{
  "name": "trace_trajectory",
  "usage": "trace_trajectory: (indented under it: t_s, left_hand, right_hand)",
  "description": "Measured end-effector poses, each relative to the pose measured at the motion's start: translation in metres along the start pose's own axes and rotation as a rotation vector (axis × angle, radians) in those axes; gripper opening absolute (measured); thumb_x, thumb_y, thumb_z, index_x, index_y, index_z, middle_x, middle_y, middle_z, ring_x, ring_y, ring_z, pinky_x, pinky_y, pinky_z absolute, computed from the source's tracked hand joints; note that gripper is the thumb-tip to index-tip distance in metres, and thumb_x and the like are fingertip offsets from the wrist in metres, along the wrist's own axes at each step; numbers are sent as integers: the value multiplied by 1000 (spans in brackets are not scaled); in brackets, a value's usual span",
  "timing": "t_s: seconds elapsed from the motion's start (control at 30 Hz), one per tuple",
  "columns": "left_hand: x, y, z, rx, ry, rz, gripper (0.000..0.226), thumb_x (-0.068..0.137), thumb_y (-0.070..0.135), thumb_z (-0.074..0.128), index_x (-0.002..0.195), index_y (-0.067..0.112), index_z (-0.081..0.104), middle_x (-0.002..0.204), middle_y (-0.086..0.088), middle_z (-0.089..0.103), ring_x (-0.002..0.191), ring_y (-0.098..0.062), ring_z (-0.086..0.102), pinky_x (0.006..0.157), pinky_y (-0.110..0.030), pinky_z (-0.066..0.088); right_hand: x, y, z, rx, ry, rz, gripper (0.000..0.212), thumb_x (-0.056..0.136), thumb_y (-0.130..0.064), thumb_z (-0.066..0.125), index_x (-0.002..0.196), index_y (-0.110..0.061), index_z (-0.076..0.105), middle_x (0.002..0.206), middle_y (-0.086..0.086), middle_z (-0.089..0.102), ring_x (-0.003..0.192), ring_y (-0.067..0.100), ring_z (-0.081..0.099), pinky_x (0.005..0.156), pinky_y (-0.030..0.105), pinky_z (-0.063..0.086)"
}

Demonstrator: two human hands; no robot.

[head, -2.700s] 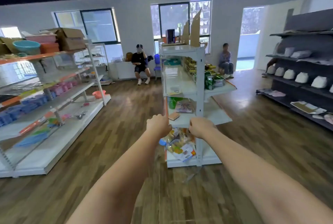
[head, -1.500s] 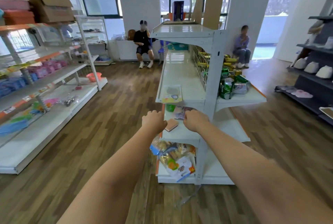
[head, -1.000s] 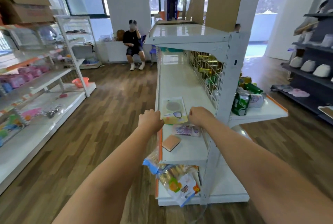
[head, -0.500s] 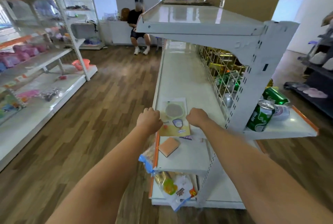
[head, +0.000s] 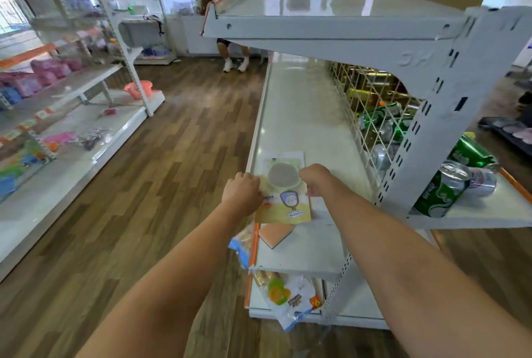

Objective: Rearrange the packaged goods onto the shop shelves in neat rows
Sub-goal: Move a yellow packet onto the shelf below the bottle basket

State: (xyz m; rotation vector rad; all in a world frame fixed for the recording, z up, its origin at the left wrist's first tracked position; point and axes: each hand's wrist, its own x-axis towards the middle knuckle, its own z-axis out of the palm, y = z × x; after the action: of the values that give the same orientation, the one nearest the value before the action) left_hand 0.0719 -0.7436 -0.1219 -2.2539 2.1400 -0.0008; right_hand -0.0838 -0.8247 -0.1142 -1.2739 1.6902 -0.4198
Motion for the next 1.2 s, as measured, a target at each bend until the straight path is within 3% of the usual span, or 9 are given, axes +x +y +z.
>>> trace_trajectory:
  t_s: [0.1, 0.2, 0.27, 0.33, 0.37, 0.43, 0.9, 1.2]
  left_hand:
    - [2, 0, 1, -4, 0, -1, 36, 95, 28, 42, 125, 9, 51, 128, -11, 53, 120, -28, 47, 97, -38, 40]
    - [3, 1, 2, -3, -8, 9, 39, 95, 33, 46, 126, 10, 50, 129, -9, 52, 122, -27, 46, 99, -37, 38]
    - [2, 0, 3, 1, -2, 13, 38, 96, 33, 44, 126, 10, 49, 129, -9, 52, 122, -27, 46, 98, -37, 38]
    - [1, 0, 3, 1, 1, 13, 37, 96, 33, 43, 126, 11, 50, 128, -9, 53, 120, -27, 47, 97, -37, 39]
    - [0, 0, 3, 2, -1, 12, 37, 96, 33, 43, 125, 11, 50, 127, -8, 53, 120, -26, 47, 97, -37, 39]
    - [-3, 1, 1, 1, 2, 13, 37, 97, 35, 42, 124, 11, 51, 126, -8, 54, 118, -26, 48, 96, -37, 40]
    - [-41, -13, -29, -37, 143, -120, 37, 96, 27, 39, 129, 12, 44, 133, -8, 49, 125, -27, 43, 99, -38, 36]
    - [-94, -54, -13, -10, 59, -225, 34, 96, 23, 44, 129, 12, 45, 132, -9, 49, 126, -28, 42, 99, -38, 36]
  right_hand:
    - [4, -1, 3, 18, -3, 24, 17, 91, -13, 47, 74, -7, 48, 70, 10, 44, 57, 20, 44, 58, 27, 39]
    - [7, 1, 5, 74, 1, 23, 25, 90, -11, 48, 66, -10, 44, 66, 6, 43, 57, 16, 40, 53, 24, 32]
    - [6, 2, 7, 135, -25, 26, 20, 91, -8, 49, 71, -7, 50, 71, 8, 49, 62, 18, 47, 56, 24, 37]
    - [8, 3, 11, 193, -46, 15, 11, 90, -6, 52, 95, 1, 60, 93, 16, 61, 85, 28, 61, 76, 31, 51]
    - [9, 5, 12, 205, -45, 20, 21, 90, -6, 53, 108, 3, 60, 106, 19, 62, 99, 32, 62, 90, 38, 51]
    - [12, 7, 14, 221, -61, 16, 29, 89, -6, 54, 116, 4, 57, 119, 21, 61, 112, 35, 59, 100, 48, 46]
    - [-31, -11, -1, 346, 24, -130, 34, 88, -3, 55, 120, 9, 52, 120, 27, 58, 111, 39, 58, 99, 51, 46]
    - [-58, 2, 54, 335, -60, -197, 27, 89, -9, 55, 112, 3, 60, 116, 27, 62, 105, 37, 62, 94, 50, 49]
